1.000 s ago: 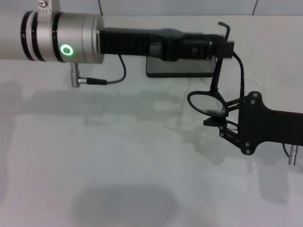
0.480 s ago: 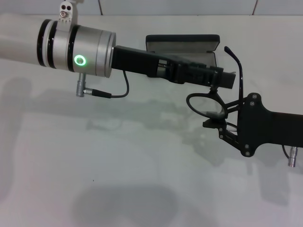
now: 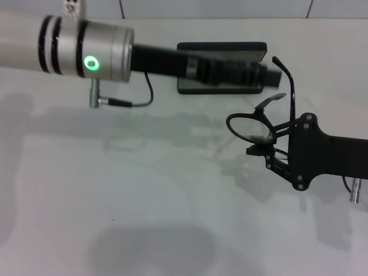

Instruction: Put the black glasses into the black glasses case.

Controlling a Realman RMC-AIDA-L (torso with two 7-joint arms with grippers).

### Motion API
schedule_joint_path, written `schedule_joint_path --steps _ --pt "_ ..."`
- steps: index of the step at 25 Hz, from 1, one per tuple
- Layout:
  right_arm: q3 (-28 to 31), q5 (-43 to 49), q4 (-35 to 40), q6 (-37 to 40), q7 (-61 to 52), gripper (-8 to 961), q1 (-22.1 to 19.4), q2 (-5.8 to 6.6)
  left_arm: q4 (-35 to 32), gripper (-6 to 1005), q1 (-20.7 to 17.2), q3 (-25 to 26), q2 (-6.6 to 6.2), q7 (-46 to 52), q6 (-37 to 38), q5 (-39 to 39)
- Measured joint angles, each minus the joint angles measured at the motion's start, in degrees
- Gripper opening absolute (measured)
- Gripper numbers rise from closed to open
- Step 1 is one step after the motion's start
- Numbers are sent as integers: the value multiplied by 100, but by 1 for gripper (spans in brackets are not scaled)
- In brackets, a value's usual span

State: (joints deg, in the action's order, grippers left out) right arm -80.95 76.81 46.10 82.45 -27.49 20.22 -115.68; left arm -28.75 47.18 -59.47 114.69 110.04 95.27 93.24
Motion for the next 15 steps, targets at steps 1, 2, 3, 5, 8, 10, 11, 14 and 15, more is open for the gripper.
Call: schedule_joint_path --steps 1,2,3,5,8,10,11,14,15 --pt "0 0 -3 1 2 99 -1 0 0 693 1 138 0 -34 0 0" --pt "-1 1 -8 1 4 99 0 1 0 693 6 255 1 -62 0 -1" --pt "-1 1 -8 1 4 99 0 1 0 693 21 312 1 -72 0 -1" --pt "-21 9 -15 7 7 98 9 -3 18 693 82 340 10 -75 1 20" --pt "-56 11 8 13 7 98 9 -6 68 694 182 271 51 -38 4 218" --pt "-75 12 17 8 7 98 14 -7 80 694 226 195 104 -6 12 338" --pt "-77 12 16 -3 7 98 19 -7 83 694 237 149 123 15 14 369" --pt "-79 15 -12 -54 7 98 45 -6 86 694 273 39 171 114 17 423" --pt "-79 16 -14 -59 7 98 48 -4 87 694 283 26 178 145 17 442"
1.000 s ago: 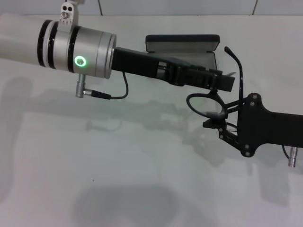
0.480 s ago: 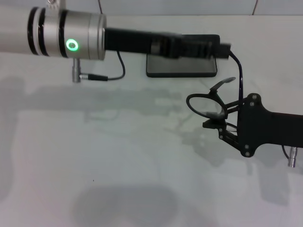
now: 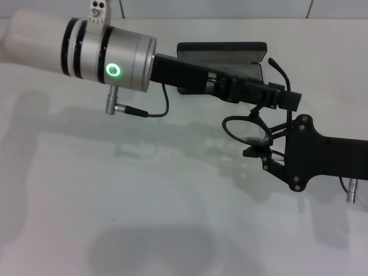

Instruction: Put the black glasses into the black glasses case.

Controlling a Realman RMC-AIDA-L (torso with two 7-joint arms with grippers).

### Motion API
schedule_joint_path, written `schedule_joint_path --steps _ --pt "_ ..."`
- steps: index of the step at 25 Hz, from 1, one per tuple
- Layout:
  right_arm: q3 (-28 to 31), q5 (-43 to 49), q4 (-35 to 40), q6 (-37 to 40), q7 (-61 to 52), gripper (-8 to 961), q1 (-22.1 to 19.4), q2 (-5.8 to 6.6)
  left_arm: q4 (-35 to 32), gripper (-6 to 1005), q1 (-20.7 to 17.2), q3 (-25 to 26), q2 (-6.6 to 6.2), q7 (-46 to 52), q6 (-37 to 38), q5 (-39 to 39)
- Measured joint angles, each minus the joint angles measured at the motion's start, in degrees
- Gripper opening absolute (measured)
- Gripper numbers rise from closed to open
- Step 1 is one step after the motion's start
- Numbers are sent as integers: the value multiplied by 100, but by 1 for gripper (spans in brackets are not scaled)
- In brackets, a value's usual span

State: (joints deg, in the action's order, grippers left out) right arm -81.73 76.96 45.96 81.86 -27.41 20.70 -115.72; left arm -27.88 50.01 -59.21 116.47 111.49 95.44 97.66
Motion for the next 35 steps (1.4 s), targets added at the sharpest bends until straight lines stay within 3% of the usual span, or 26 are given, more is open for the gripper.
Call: schedule_joint_path --steps 12,18,19,23,27,30,33,35 --pt "2 11 -10 4 143 98 -40 7 3 693 9 46 30 139 -8 122" --pt "230 -61 -25 572 397 98 -148 11 -53 693 -204 379 -151 89 -160 64" --pt "314 -63 -27 818 446 98 -166 8 -62 693 -380 427 -252 80 -513 90" --pt "558 -95 -210 1611 836 98 -164 1 -39 694 -555 411 -306 70 -1239 292" --pt "531 -231 -392 2077 1055 98 -80 -17 -7 694 -563 394 -119 2 -1795 516" --pt "510 -294 -594 2312 1010 98 89 -26 -34 694 -404 376 168 -229 -2091 635" --pt "509 -374 -1213 2358 982 98 507 -33 8 694 -286 323 324 -542 -2174 597" --pt "508 -402 -1811 2333 968 98 902 -38 148 694 -221 165 358 -783 -2181 352"
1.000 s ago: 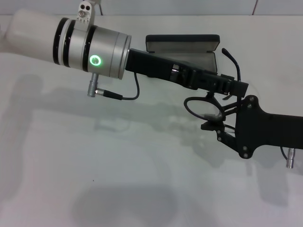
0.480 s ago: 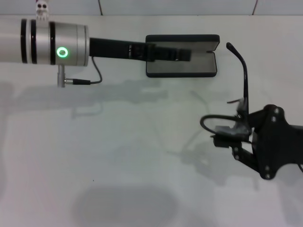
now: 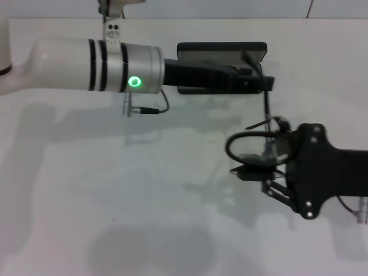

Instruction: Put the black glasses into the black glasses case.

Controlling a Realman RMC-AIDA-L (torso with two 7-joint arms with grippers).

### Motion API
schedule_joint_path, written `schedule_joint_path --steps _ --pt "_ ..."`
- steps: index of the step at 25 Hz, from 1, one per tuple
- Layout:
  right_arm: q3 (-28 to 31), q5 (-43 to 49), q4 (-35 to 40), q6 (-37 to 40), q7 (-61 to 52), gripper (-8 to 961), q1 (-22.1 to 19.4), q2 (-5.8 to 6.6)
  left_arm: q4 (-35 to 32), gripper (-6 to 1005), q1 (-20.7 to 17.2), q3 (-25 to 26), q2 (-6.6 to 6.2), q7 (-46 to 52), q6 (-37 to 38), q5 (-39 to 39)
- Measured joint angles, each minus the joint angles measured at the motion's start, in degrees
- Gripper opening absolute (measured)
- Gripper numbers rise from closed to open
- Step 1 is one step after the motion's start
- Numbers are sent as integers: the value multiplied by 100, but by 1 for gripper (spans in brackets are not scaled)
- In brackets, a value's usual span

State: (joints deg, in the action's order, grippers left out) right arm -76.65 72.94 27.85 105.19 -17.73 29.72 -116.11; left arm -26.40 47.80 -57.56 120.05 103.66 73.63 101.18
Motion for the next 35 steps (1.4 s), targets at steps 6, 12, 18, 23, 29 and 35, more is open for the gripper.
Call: schedule_joint_path --steps 6,12,18,23,29,35 --pt "37 -30 -703 -172 -178 98 443 -3 155 693 6 -347 -3 -692 231 -780" --pt "47 -106 -774 -330 -446 98 411 -8 159 693 -305 -378 -2 -1711 964 -1397" --pt "54 -112 -781 -579 -648 98 383 -8 117 693 -376 -383 -20 -2087 1324 -1460" --pt "62 -124 -803 -694 -734 98 380 -8 102 693 -401 -395 -25 -2295 1518 -1451" --pt "33 -209 -842 -714 -738 98 378 -8 87 694 -452 -405 -45 -2315 1612 -1435" --pt "30 -211 -846 -720 -790 96 380 -8 81 694 -473 -395 -60 -2324 1651 -1379"
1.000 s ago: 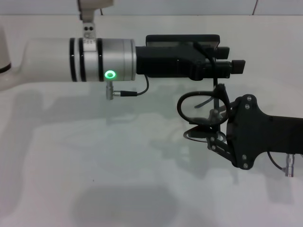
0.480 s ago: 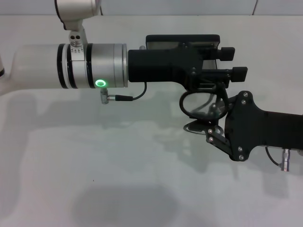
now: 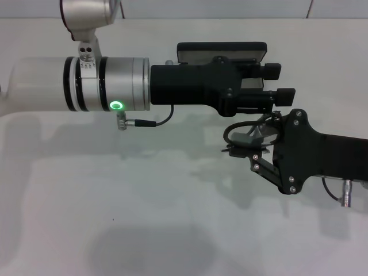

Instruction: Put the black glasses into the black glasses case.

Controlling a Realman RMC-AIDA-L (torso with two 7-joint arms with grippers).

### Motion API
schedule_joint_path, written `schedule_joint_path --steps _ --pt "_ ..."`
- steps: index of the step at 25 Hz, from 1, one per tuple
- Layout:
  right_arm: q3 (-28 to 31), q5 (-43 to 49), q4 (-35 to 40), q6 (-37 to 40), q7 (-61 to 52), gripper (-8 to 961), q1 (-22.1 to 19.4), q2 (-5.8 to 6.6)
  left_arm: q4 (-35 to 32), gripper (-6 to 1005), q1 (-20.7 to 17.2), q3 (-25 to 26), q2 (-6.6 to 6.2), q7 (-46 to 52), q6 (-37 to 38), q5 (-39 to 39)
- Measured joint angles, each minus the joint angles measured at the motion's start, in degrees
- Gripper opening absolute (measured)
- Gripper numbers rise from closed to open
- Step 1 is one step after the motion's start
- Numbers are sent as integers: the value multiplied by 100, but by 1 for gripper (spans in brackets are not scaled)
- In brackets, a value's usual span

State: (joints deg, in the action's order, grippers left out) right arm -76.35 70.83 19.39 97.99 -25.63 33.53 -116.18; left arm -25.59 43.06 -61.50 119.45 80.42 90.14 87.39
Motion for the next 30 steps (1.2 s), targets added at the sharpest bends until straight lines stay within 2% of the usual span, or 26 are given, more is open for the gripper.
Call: schedule_joint_path --steps 6,8,12,14,17,20,22,26,30 --pt "-8 37 10 -42 30 93 4 6 0 693 -47 187 -1 -141 -19 -52" --pt "-10 40 32 -305 55 92 1 10 -36 693 -168 605 -1 -186 -68 -58" --pt "-143 -161 348 -1410 23 90 -98 0 -253 693 -533 1843 -12 -207 -318 -127" --pt "-314 -317 691 -1907 -175 89 -166 0 -296 693 -673 2119 -84 -208 -463 -145" --pt "-790 -420 1709 -2881 -570 88 -468 0 -282 693 -819 2190 -185 -210 -743 -137" --pt "-1630 -359 2942 -4542 -926 87 -874 5 -252 693 -879 2169 -175 -214 -1148 -76" --pt "-2434 -313 3697 -5927 -984 87 -1080 14 -248 694 -901 2150 -147 -220 -1269 -19" --pt "-3423 -236 4178 -7710 -945 85 -1090 15 -232 694 -896 2148 -114 -224 -1336 76" --pt "-3917 -75 4145 -8616 -939 84 -892 -1 -217 694 -828 2151 -61 -225 -1429 129"
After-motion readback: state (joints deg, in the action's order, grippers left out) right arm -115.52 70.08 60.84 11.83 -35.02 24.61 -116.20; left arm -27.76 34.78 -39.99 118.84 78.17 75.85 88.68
